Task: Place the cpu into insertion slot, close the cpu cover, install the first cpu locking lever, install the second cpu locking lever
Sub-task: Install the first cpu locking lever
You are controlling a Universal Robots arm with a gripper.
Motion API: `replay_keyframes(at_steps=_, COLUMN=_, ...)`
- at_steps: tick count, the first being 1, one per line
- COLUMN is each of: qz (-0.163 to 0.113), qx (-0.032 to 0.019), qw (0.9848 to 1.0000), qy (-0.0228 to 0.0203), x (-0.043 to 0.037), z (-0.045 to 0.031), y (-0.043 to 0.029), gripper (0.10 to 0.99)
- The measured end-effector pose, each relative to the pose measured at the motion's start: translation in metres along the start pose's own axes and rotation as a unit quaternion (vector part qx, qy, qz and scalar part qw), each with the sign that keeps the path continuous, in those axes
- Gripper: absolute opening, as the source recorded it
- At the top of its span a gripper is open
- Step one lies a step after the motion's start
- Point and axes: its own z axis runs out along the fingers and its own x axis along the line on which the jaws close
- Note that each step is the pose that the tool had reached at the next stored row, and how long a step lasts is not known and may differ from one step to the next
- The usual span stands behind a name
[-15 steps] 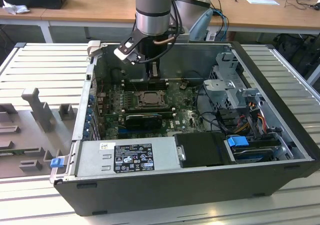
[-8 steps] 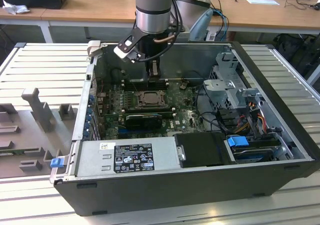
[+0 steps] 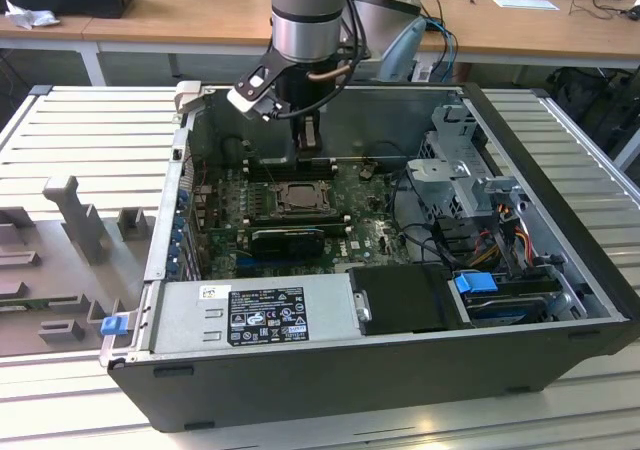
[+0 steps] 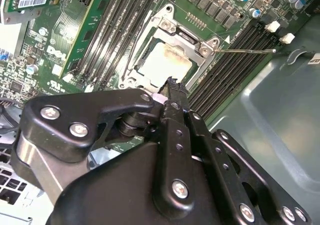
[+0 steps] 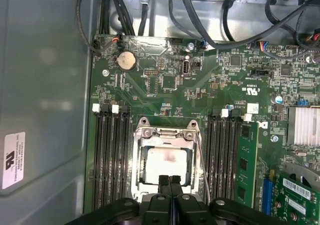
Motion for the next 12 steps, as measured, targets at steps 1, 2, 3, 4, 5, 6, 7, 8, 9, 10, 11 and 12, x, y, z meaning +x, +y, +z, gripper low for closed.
replay_keyframes(at_steps=1, qz=0.000, qx=0.0000, qw=1.0000, qy=0.0000, x=0.0000, z=-0.0016, y=0.0001, gripper=0.106)
replay_keyframes(at_steps=2, qz=0.000, qx=0.0000, qw=1.0000, qy=0.0000, x=0.0000, z=-0.0023, y=0.0001, gripper=0.106)
replay_keyframes(at_steps=3, qz=0.000, qx=0.0000, qw=1.0000, qy=0.0000, x=0.0000, z=-0.0033, y=0.0001, gripper=0.106)
replay_keyframes(at_steps=4, qz=0.000, qx=0.0000, qw=1.0000, qy=0.0000, x=0.0000, z=-0.0053, y=0.0001, gripper=0.106)
replay_keyframes(at_steps=5, qz=0.000, qx=0.0000, qw=1.0000, qy=0.0000, x=0.0000, z=-0.0067, y=0.0002, gripper=0.106)
replay_keyframes(at_steps=6, qz=0.000, qx=0.0000, qw=1.0000, qy=0.0000, x=0.0000, z=-0.0083, y=0.0002, gripper=0.106)
replay_keyframes(at_steps=7, qz=0.000, qx=0.0000, qw=1.0000, qy=0.0000, x=0.0001, z=-0.0099, y=0.0003, gripper=0.106)
replay_keyframes(at_steps=8, qz=0.000, qx=0.0000, qw=1.0000, qy=0.0000, x=0.0001, z=-0.0112, y=0.0003, gripper=0.106)
replay_keyframes(at_steps=9, qz=0.000, qx=-0.0001, qw=1.0000, qy=0.0001, x=0.0001, z=-0.0127, y=0.0003, gripper=0.106)
replay_keyframes(at_steps=10, qz=-0.007, qx=0.0000, qw=1.0000, qy=0.0002, x=0.0001, z=-0.0127, y=0.0004, gripper=0.106)
replay_keyframes(at_steps=11, qz=-0.018, qx=0.0001, qw=0.9998, qy=0.0005, x=0.0001, z=-0.0128, y=0.0004, gripper=0.106)
replay_keyframes(at_steps=12, qz=-0.025, qx=0.0002, qw=0.9997, qy=0.0006, x=0.0001, z=-0.0129, y=0.0003, gripper=0.106)
